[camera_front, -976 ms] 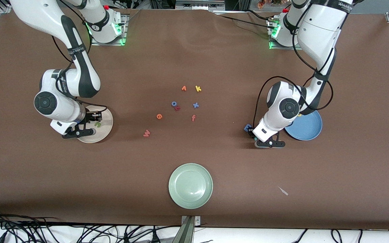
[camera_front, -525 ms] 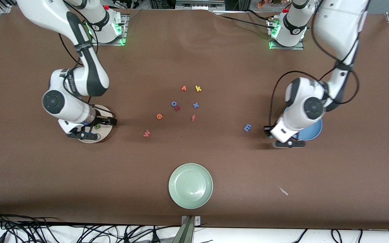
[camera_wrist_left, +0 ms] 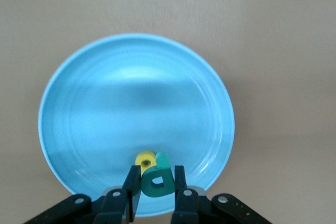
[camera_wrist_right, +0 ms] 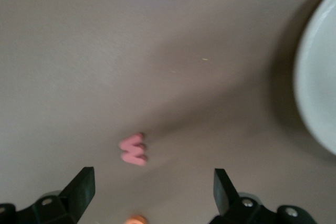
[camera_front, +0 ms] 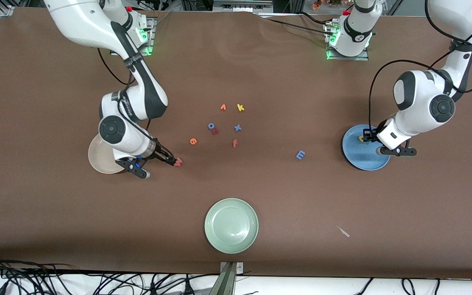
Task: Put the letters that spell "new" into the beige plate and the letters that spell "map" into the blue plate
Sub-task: 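Release the teal P into the blue plate with the left gripper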
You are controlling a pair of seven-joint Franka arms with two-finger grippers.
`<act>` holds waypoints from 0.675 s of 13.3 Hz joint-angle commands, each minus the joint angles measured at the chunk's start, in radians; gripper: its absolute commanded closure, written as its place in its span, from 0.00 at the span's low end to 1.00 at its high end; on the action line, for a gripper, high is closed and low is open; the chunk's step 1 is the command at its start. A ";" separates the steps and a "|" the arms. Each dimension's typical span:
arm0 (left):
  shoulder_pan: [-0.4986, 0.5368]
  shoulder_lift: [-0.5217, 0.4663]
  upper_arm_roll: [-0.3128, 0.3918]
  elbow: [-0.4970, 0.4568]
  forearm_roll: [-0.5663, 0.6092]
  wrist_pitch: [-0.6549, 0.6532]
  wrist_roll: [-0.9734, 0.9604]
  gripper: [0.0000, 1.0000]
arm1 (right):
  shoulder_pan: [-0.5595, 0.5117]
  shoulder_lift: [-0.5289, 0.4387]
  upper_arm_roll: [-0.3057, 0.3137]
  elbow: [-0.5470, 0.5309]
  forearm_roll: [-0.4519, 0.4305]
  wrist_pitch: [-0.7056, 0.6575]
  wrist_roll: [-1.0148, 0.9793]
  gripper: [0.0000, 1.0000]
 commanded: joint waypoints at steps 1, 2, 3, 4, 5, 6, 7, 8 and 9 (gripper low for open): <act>0.000 -0.031 -0.012 -0.024 0.014 0.011 0.004 0.30 | 0.020 0.100 0.005 0.091 0.011 0.028 0.059 0.00; 0.000 -0.031 -0.012 -0.022 0.014 0.011 0.001 0.29 | 0.032 0.116 0.005 0.088 0.011 0.061 0.060 0.00; -0.001 -0.030 -0.013 -0.016 0.012 0.016 0.000 0.28 | 0.041 0.128 0.005 0.083 0.012 0.100 0.066 0.00; -0.003 -0.028 -0.013 -0.012 0.012 0.019 -0.002 0.28 | 0.055 0.140 0.005 0.085 0.011 0.111 0.091 0.00; -0.008 -0.022 -0.015 -0.009 0.003 0.025 -0.003 0.28 | 0.064 0.145 0.005 0.083 0.006 0.118 0.105 0.00; -0.018 -0.004 -0.023 0.007 -0.005 0.045 -0.006 0.28 | 0.066 0.145 0.005 0.078 0.006 0.121 0.105 0.01; -0.044 0.021 -0.038 0.026 -0.012 0.071 -0.016 0.28 | 0.065 0.145 0.005 0.072 0.004 0.122 0.099 0.04; -0.073 0.050 -0.055 0.043 -0.046 0.101 -0.046 0.28 | 0.065 0.145 0.004 0.063 0.004 0.122 0.096 0.11; -0.102 0.082 -0.079 0.060 -0.081 0.141 -0.060 0.27 | 0.065 0.145 0.004 0.060 0.004 0.123 0.091 0.20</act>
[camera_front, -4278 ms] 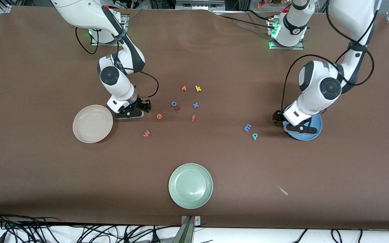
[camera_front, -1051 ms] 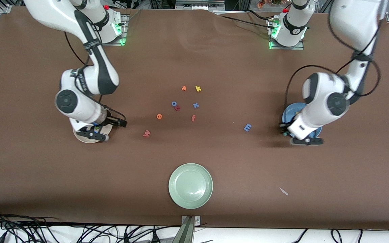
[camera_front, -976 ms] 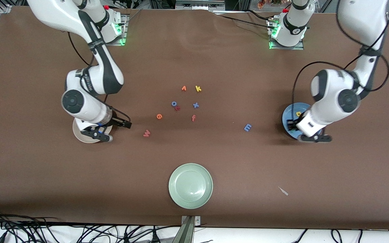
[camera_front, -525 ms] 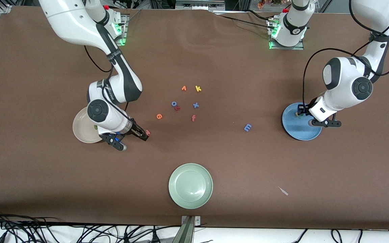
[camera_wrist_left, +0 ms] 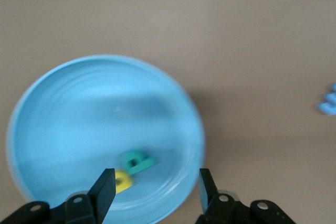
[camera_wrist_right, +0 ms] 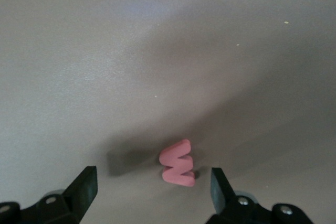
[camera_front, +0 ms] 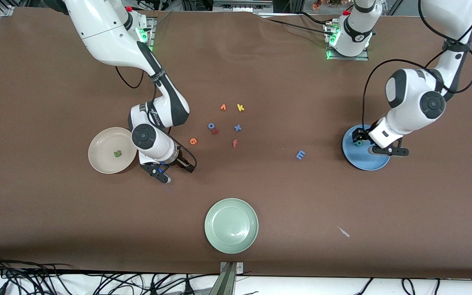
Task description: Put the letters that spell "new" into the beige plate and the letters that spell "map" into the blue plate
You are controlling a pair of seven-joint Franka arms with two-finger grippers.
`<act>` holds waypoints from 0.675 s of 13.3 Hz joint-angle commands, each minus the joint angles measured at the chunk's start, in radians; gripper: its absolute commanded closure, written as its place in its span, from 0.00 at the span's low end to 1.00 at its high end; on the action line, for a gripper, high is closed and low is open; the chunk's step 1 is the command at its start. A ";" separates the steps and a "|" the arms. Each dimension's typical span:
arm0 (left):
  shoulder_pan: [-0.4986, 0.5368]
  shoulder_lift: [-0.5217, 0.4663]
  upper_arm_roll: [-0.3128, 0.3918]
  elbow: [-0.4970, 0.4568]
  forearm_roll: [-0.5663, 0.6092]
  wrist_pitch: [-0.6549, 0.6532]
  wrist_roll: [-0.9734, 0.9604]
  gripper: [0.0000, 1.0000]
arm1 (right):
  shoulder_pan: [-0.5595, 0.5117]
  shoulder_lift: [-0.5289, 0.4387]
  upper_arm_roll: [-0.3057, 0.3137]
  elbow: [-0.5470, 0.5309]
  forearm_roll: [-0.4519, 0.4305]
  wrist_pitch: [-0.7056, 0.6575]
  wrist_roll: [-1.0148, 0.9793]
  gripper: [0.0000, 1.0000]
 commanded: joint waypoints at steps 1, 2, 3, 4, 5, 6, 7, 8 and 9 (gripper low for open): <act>-0.090 0.098 -0.041 0.069 -0.068 0.077 -0.048 0.27 | -0.006 0.008 -0.002 0.004 0.004 0.002 -0.004 0.30; -0.122 0.128 -0.041 0.096 -0.068 0.084 -0.059 0.25 | -0.009 0.008 -0.004 0.004 0.003 0.002 -0.011 0.39; -0.151 0.162 -0.041 0.121 -0.076 0.087 -0.072 0.22 | -0.010 0.008 -0.004 0.004 0.003 0.002 -0.017 0.45; -0.184 0.185 -0.041 0.141 -0.091 0.087 -0.085 0.20 | -0.012 0.008 -0.004 0.004 0.003 0.002 -0.017 0.49; -0.207 0.198 -0.041 0.154 -0.107 0.087 -0.094 0.20 | -0.013 0.008 -0.004 0.003 0.003 0.002 -0.020 0.53; -0.222 0.205 -0.041 0.174 -0.107 0.087 -0.100 0.20 | -0.013 0.008 -0.004 0.003 0.003 0.002 -0.023 0.57; -0.237 0.216 -0.043 0.193 -0.107 0.087 -0.100 0.20 | -0.013 0.008 -0.004 0.003 0.003 0.002 -0.023 0.58; -0.263 0.236 -0.043 0.225 -0.104 0.087 -0.100 0.20 | -0.013 0.008 -0.004 0.003 0.004 0.002 -0.021 0.59; -0.288 0.259 -0.043 0.248 -0.099 0.087 -0.100 0.20 | -0.013 0.011 -0.004 0.003 0.007 0.002 -0.021 0.67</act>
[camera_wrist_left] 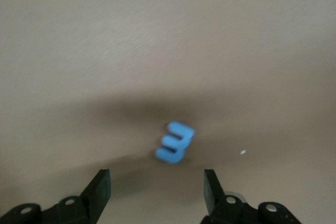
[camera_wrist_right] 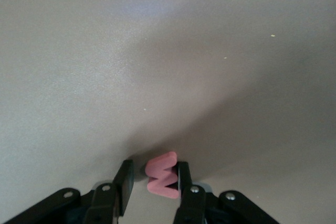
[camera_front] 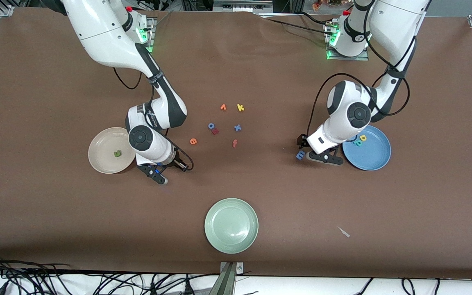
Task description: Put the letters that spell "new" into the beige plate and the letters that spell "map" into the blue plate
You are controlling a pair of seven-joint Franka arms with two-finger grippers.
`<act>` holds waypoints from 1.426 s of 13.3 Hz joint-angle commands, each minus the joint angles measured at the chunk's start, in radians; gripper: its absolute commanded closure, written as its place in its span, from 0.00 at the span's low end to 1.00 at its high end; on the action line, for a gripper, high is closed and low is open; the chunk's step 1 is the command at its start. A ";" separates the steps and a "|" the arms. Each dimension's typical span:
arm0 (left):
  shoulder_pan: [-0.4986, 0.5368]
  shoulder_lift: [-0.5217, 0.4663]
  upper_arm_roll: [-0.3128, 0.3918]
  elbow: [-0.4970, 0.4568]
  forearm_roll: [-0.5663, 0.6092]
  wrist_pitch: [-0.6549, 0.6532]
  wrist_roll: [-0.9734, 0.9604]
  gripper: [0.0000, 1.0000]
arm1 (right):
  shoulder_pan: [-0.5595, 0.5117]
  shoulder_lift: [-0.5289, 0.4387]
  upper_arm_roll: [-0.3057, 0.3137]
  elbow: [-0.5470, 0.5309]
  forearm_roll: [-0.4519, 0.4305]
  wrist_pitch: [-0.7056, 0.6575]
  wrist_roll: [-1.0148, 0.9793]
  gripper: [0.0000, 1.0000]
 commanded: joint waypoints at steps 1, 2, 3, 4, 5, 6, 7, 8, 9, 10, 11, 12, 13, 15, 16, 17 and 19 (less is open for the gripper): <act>-0.059 0.070 0.008 0.080 -0.018 -0.002 0.003 0.20 | -0.006 0.010 0.003 0.004 0.009 0.003 -0.015 0.71; -0.064 0.087 0.008 0.083 -0.009 0.035 0.015 0.21 | -0.004 0.010 0.003 0.004 0.009 0.005 -0.014 0.77; -0.064 0.100 0.010 0.082 0.009 0.076 0.015 0.21 | -0.004 0.010 0.003 0.004 0.009 0.002 -0.014 0.86; -0.064 0.104 0.010 0.079 0.034 0.082 0.015 0.21 | -0.006 0.007 0.000 0.012 0.009 -0.003 -0.029 0.96; -0.064 0.107 0.010 0.076 0.058 0.082 0.015 0.21 | -0.024 -0.001 -0.002 0.022 0.005 -0.032 -0.044 1.00; -0.064 0.107 0.011 0.074 0.088 0.084 0.015 0.21 | -0.042 -0.001 -0.002 0.033 0.000 -0.076 -0.076 1.00; -0.064 0.107 0.014 0.073 0.114 0.082 0.016 0.21 | -0.044 -0.013 -0.003 0.035 0.003 -0.098 -0.115 1.00; -0.064 0.107 0.017 0.071 0.131 0.082 0.015 0.21 | -0.045 -0.027 -0.006 0.033 -0.004 -0.121 -0.159 1.00; -0.064 0.111 0.019 0.071 0.134 0.082 0.015 0.21 | -0.045 -0.042 -0.023 0.032 -0.004 -0.163 -0.220 1.00; -0.064 0.115 0.020 0.070 0.134 0.082 0.015 0.21 | -0.045 -0.070 -0.037 0.020 -0.009 -0.220 -0.276 1.00; -0.064 0.120 0.020 0.070 0.134 0.084 0.016 0.23 | -0.045 -0.106 -0.057 -0.002 -0.011 -0.266 -0.325 1.00; -0.064 0.129 0.022 0.068 0.134 0.085 0.016 0.26 | -0.045 -0.137 -0.065 -0.028 -0.020 -0.291 -0.378 1.00; -0.064 0.130 0.026 0.065 0.134 0.087 0.016 0.31 | -0.045 -0.159 -0.077 -0.057 -0.046 -0.297 -0.415 1.00; -0.064 0.130 0.033 0.057 0.134 0.089 0.016 0.54 | -0.045 -0.200 -0.109 -0.123 -0.084 -0.297 -0.498 1.00; -0.064 0.129 0.033 0.057 0.134 0.089 0.016 0.68 | -0.045 -0.232 -0.137 -0.158 -0.084 -0.296 -0.572 1.00; -0.064 0.129 0.034 0.057 0.134 0.089 0.016 0.79 | -0.045 -0.260 -0.166 -0.192 -0.086 -0.296 -0.647 1.00; -0.062 0.127 0.042 0.056 0.135 0.087 0.016 0.87 | -0.045 -0.291 -0.238 -0.229 -0.084 -0.287 -0.846 1.00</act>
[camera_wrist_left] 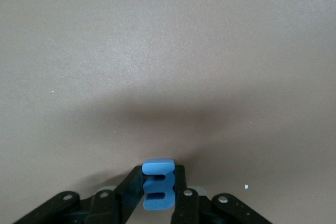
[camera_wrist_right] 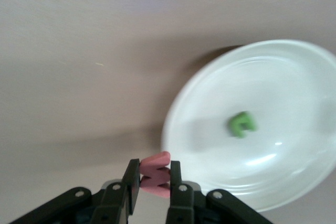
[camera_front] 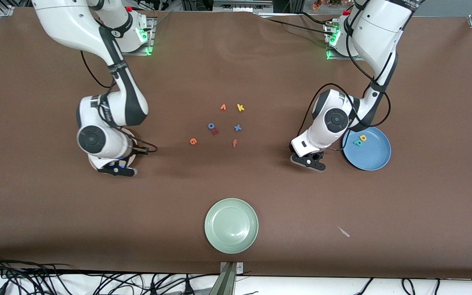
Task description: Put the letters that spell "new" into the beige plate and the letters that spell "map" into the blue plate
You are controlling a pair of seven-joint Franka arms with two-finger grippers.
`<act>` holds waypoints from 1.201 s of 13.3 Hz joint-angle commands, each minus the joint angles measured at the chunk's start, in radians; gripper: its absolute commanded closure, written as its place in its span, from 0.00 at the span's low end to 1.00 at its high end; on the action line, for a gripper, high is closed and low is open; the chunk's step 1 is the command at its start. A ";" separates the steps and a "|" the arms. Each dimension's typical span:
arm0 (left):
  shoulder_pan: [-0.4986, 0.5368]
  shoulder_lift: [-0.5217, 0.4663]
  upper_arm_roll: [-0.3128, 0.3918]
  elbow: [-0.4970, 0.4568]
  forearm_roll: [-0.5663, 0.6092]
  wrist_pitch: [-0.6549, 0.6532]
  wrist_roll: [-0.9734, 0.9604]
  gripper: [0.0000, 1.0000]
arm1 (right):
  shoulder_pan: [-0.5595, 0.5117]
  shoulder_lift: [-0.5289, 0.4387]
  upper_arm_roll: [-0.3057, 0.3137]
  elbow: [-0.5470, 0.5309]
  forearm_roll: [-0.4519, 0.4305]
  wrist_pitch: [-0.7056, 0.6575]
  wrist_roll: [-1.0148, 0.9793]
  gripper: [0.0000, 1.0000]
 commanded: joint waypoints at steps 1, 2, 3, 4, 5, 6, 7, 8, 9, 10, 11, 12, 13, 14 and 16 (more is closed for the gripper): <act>0.000 0.007 0.014 -0.002 0.022 0.002 0.008 0.87 | 0.000 -0.071 -0.076 -0.086 -0.008 0.025 -0.234 1.00; 0.004 -0.005 0.017 -0.005 0.022 -0.004 0.009 0.87 | -0.002 -0.070 -0.091 -0.104 -0.006 0.054 -0.291 1.00; 0.013 -0.039 0.028 -0.025 0.022 -0.010 0.008 0.87 | -0.002 -0.065 -0.104 -0.126 -0.004 0.103 -0.334 1.00; 0.058 -0.085 0.030 -0.050 0.022 -0.031 0.014 0.87 | -0.006 -0.061 -0.111 -0.149 -0.001 0.147 -0.389 1.00; 0.113 -0.137 0.030 -0.073 0.022 -0.076 0.040 0.87 | -0.020 -0.059 -0.111 -0.170 0.000 0.183 -0.419 0.99; 0.171 -0.186 0.030 -0.093 0.022 -0.122 0.090 0.87 | -0.029 -0.059 -0.111 -0.181 0.005 0.197 -0.433 0.95; 0.217 -0.226 0.030 -0.119 0.022 -0.157 0.159 0.87 | -0.036 -0.059 -0.111 -0.183 0.008 0.197 -0.456 0.94; 0.259 -0.261 0.030 -0.146 0.022 -0.171 0.214 0.87 | -0.040 -0.059 -0.111 -0.181 0.014 0.188 -0.462 0.71; 0.297 -0.297 0.030 -0.180 0.022 -0.173 0.254 0.87 | -0.042 -0.059 -0.110 -0.180 0.029 0.186 -0.451 0.28; 0.326 -0.327 0.030 -0.215 0.022 -0.176 0.287 0.87 | -0.042 -0.062 -0.108 -0.172 0.064 0.171 -0.450 0.00; 0.354 -0.346 0.030 -0.243 0.022 -0.183 0.313 0.87 | -0.034 -0.065 -0.102 -0.148 0.124 0.116 -0.422 0.00; 0.375 -0.349 0.030 -0.257 0.022 -0.183 0.331 0.86 | -0.023 -0.062 -0.099 -0.109 0.152 0.053 -0.363 0.00; 0.401 -0.349 0.030 -0.257 0.022 -0.183 0.362 0.84 | -0.002 -0.059 -0.098 -0.086 0.154 0.025 -0.300 0.00; 0.414 -0.343 0.033 -0.255 0.022 -0.180 0.388 0.82 | 0.030 -0.061 -0.098 -0.081 0.157 0.025 -0.242 0.00; 0.423 -0.326 0.040 -0.251 0.027 -0.170 0.393 0.70 | 0.082 -0.058 -0.098 -0.080 0.160 0.037 -0.119 0.00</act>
